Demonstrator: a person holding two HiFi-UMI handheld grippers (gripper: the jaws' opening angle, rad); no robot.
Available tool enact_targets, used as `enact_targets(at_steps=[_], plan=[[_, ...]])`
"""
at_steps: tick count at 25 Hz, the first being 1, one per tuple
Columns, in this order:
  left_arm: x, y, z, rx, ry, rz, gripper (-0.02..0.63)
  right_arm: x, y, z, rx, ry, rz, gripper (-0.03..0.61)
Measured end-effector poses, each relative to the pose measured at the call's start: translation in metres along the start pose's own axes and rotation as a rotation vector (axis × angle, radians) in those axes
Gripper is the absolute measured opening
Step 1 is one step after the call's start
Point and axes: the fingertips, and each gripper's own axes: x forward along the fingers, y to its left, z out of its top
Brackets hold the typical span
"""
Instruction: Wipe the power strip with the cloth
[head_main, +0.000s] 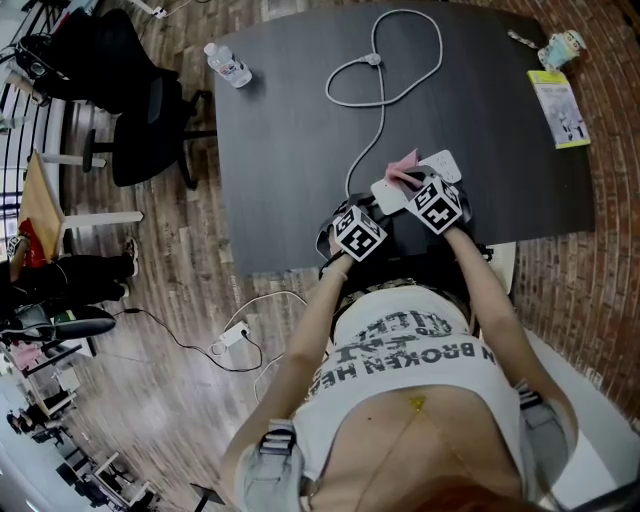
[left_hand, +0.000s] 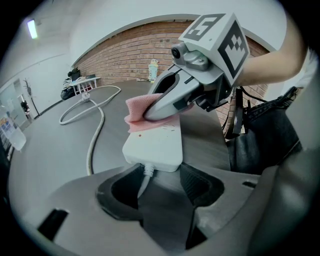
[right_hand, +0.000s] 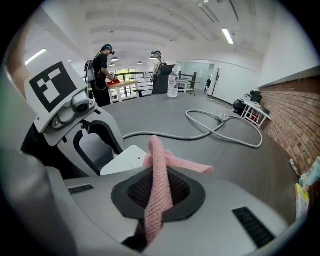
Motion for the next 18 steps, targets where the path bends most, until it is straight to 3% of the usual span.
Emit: enact_targets(at_steps=[18], plan=[[0.000, 0.001, 0.001, 0.003, 0.003, 0.006, 0.235, -0.011, -0.034, -0.020, 0.065, -0.001, -0.041, 0.017]])
